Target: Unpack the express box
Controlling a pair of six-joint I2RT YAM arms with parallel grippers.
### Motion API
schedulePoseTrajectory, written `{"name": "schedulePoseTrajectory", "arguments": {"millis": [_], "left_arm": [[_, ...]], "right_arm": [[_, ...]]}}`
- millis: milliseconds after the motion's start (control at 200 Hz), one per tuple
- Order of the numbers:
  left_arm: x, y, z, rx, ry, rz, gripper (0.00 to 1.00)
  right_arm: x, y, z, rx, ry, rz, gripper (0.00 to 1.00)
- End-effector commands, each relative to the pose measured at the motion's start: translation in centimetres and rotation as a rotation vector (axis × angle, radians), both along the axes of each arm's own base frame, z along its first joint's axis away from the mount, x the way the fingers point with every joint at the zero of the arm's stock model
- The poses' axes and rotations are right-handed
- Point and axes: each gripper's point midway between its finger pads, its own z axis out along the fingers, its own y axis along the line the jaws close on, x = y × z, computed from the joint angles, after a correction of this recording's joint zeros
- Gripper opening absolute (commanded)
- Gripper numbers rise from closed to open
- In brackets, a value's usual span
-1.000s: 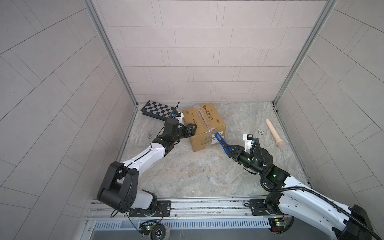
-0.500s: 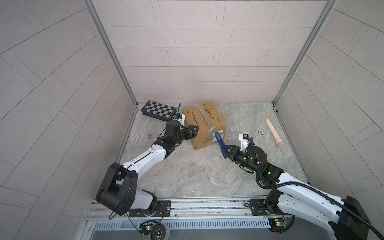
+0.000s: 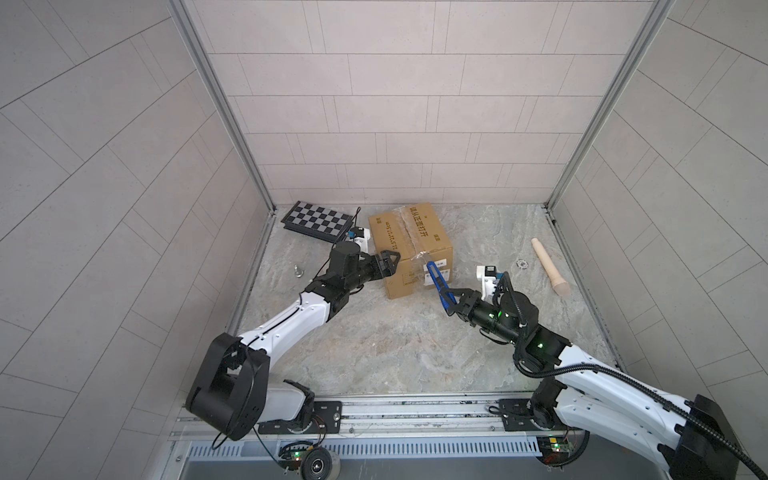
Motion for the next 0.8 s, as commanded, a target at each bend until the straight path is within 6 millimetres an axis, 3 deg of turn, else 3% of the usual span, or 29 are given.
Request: {"name": "schedulePoseTrajectory", "arguments": {"millis": [0,175,416,551,726,796], "left_arm": [[-1.8,-2.3,2.5,-0.089,-0.048,-0.109,0.91],[-2.0,-2.7,3.0,-0.111,-0.055,-0.116,0.94],[-2.1,-2.7,2.9,-0.111,-0.053,-0.115,0.97],[-2.3,-2.8,2.8,-0.114,-0.05,-0.119,0.97],[-2.4,-2.7,3.3,-0.113,-0.065,-0.115,0.97],[-2.3,-2.6,3.3,-0.108,-0.067,-0.109,0.97]], "right_arm": [[-1.8,2.4,2.9,0.054,-0.052,0.154,0.0],[-1.9,2.4,0.9,-0.049,-0.027,0.166,0.0],[-2.3,2.2,5.8,0.072,-0.129,0.201,0.0],[-2.5,2.7,7.1,0.143,-0.133,0.222,0.0],[-2.6,3.6,5.2,0.159,-0.056,0.251,0.0],[-2.7,3.8,3.6,0.124,-0.003,0.252,0.0]]}}
